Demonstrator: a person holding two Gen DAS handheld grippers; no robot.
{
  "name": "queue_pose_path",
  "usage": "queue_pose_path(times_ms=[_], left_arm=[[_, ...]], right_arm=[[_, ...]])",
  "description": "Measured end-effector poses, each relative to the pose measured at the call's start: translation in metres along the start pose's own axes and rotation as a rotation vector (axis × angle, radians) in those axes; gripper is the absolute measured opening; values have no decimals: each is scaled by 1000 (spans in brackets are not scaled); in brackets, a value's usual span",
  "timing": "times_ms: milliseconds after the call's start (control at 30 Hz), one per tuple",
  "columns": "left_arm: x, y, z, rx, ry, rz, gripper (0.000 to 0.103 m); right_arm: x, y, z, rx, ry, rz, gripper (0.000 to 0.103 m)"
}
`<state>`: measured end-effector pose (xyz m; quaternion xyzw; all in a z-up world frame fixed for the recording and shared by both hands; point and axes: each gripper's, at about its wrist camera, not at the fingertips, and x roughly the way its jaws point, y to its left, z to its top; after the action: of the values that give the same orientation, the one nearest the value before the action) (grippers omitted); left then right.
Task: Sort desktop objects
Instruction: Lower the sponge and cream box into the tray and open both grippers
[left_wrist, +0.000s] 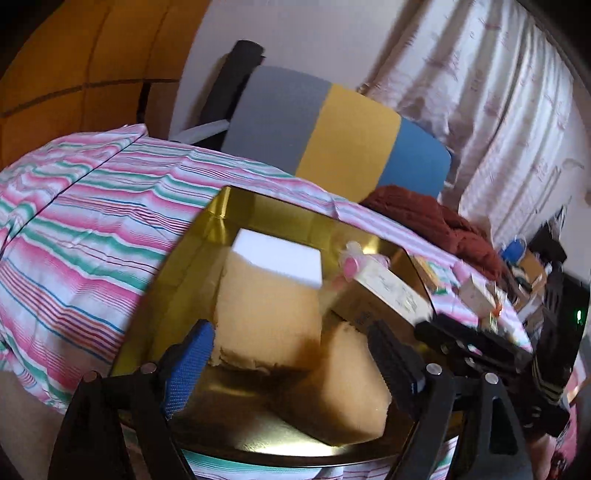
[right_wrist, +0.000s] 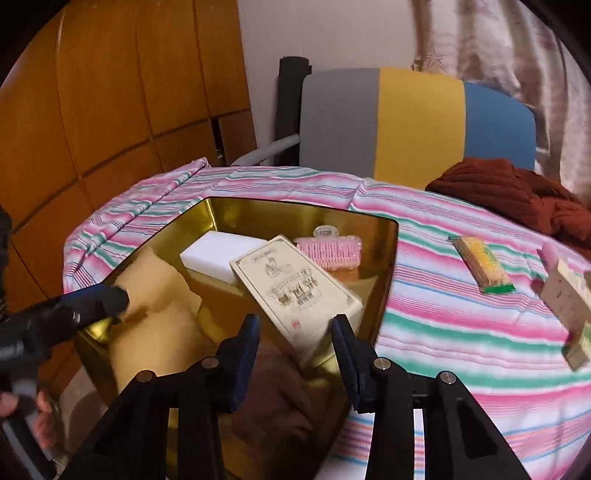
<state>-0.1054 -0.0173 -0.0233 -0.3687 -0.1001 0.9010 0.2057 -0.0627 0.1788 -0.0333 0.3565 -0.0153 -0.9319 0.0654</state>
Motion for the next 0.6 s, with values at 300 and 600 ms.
queue_pose_path(times_ms=[300,600], left_arm=[[-13,-12,6,-35,-40,36,87],[-6,-54,7,-120,35,-105,85]], right_arm=[[-47,-44,-19,158,-147,40,56],[-78,-142,-66,364,-156,-154,71]])
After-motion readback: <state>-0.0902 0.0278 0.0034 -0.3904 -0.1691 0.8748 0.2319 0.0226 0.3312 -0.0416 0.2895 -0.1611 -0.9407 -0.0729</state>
